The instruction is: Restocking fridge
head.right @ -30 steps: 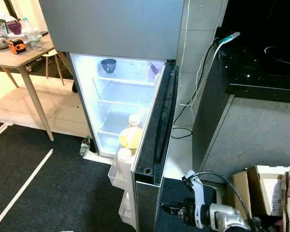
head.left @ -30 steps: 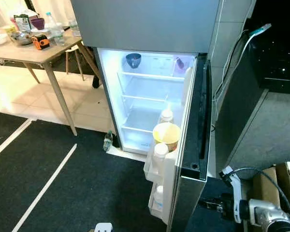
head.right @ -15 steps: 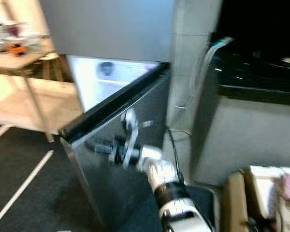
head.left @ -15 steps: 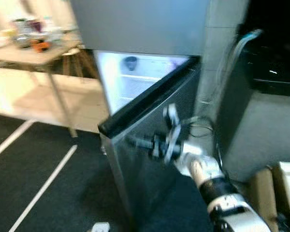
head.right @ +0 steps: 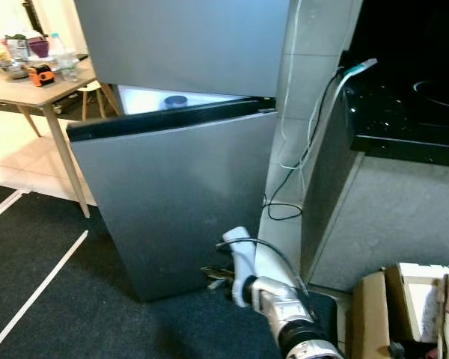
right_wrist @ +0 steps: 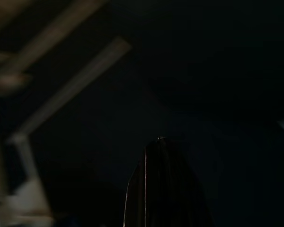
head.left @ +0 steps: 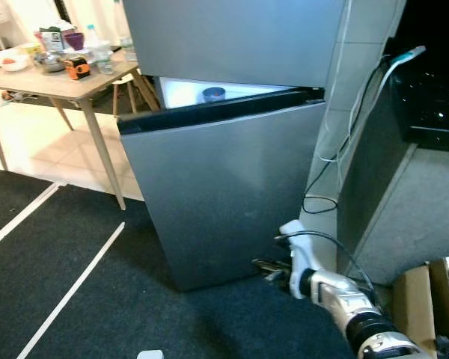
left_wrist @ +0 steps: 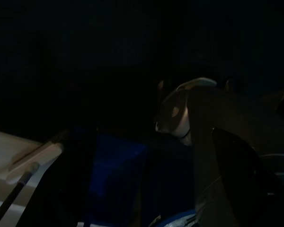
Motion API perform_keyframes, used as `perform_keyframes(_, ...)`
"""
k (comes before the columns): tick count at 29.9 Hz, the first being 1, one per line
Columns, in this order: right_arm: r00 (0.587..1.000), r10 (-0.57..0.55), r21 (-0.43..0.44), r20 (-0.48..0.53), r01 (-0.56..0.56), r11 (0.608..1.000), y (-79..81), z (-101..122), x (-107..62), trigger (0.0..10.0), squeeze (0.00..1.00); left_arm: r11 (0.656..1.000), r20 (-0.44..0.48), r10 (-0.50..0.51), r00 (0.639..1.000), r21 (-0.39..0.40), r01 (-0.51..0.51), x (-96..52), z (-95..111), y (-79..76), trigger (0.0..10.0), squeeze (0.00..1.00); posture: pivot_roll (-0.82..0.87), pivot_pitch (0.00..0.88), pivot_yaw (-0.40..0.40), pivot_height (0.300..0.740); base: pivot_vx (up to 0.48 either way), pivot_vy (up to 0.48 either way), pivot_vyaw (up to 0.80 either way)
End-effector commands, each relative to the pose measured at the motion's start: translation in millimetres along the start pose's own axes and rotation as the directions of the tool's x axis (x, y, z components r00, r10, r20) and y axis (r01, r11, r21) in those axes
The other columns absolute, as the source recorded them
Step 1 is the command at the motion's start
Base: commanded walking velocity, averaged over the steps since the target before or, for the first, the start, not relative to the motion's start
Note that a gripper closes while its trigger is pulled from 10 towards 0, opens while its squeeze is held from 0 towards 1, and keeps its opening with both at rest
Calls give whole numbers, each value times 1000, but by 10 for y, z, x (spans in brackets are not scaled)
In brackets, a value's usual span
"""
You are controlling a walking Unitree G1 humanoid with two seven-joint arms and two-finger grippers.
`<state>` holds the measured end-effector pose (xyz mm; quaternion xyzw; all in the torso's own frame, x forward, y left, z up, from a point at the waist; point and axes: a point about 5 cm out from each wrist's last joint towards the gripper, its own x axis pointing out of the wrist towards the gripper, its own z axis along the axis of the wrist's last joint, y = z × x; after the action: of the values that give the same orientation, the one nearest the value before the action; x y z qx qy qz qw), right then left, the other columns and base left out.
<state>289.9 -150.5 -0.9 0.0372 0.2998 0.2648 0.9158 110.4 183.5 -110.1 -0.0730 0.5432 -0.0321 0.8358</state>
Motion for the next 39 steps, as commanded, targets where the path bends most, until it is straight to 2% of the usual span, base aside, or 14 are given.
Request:
perform_keyframes(1, 996, -70, 42, -61, 72, 996, -51, -211, -57, 10000, 0, 1000, -27, 3, 1000, 3, -3, -4, -66, -10, 10000, 0, -12, 6, 19, 740, 0, 0, 0)
perform_keyframes(2, 979, -154, 70, -130, 164, 984, -168, -430, -184, 10000, 0, 1000, -22, 7, 1000, 8, -7, 0, -45, -10, 10000, 0, -11, 5, 19, 740, 0, 0, 0)
perform_keyframes(3, 979, -154, 70, -130, 164, 984, -168, -430, -184, 10000, 0, 1000, -22, 7, 1000, 8, -7, 0, -45, -10, 10000, 0, -11, 5, 19, 740, 0, 0, 0)
perform_keyframes(5, 925, -277, 34, -261, 295, 955, -297, -752, -382, 10000, 0, 1000, -12, 14, 1000, 14, -14, 6, -1, -5, 10000, 0, -13, 0, 19, 740, 0, 0, 397)
perform_keyframes(6, 925, -277, 34, -261, 295, 955, -297, -752, -382, 10000, 0, 1000, -12, 14, 1000, 14, -14, 6, -1, -5, 10000, 0, -13, 0, 19, 740, 0, 0, 794)
perform_keyframes(7, 856, -360, 1, -371, 388, 922, -369, -1052, -588, 10000, 0, 999, -2, 24, 1000, 24, -24, 9, 42, 7, 10000, 0, -12, 0, 20, 740, 0, 0, 794)
perform_keyframes(8, 856, -360, 1, -371, 388, 922, -369, -1052, -588, 10000, 0, 999, -2, 24, 1000, 24, -24, 9, 42, 7, 10000, 0, -12, 0, 20, 740, 0, 0, 794)
perform_keyframes(10, 812, -396, 4, -428, 440, 898, -386, -1247, -728, 10000, 0, 999, 6, 33, 999, 27, -33, 11, 71, 19, 10000, 0, -15, 0, 22, 740, 0, 0, 794)
perform_keyframes(13, 792, -411, 5, -452, 462, 887, -387, -1336, -794, 10000, 0, 999, 9, 37, 999, 32, -37, 11, 83, 25, 10000, 0, -20, 0, 26, 740, 0, 0, 794)
perform_keyframes(17, 714, -454, 9, -533, 541, 841, -335, -1655, -1013, 10000, 0, 998, 26, 45, 999, 47, -46, 14, 157, 46, 10000, 0, -24, 0, 30, 740, 0, 0, 794)
perform_keyframes(20, 701, -463, -6, -542, 548, 836, -320, -1696, -1037, 10000, 0, 998, 31, 47, 998, 47, -48, 15, 178, 52, 10000, 0, -26, 0, 32, 740, 0, 0, 648)
perform_keyframes(23, 687, -486, 7, -540, 582, 813, -318, -1702, -1036, 10000, 0, 998, 31, 52, 998, 44, -54, 13, 188, 65, 10000, 0, -28, 0, 33, 740, 0, 0, 0)
perform_keyframes(30, 693, -485, -6, -534, 570, 822, -321, -1675, -1013, 10000, 0, 999, 27, 23, 999, 41, -24, 17, 178, 36, 10000, 0, -25, 0, 29, 740, 0, 0, 0)
perform_keyframes(39, 695, -481, -21, -535, 558, 830, -311, -1659, -986, 10000, 0, 999, 24, 6, 1000, 43, -7, 22, 154, 0, 10000, 0, -27, 0, 25, 740, 288, 0, 0)
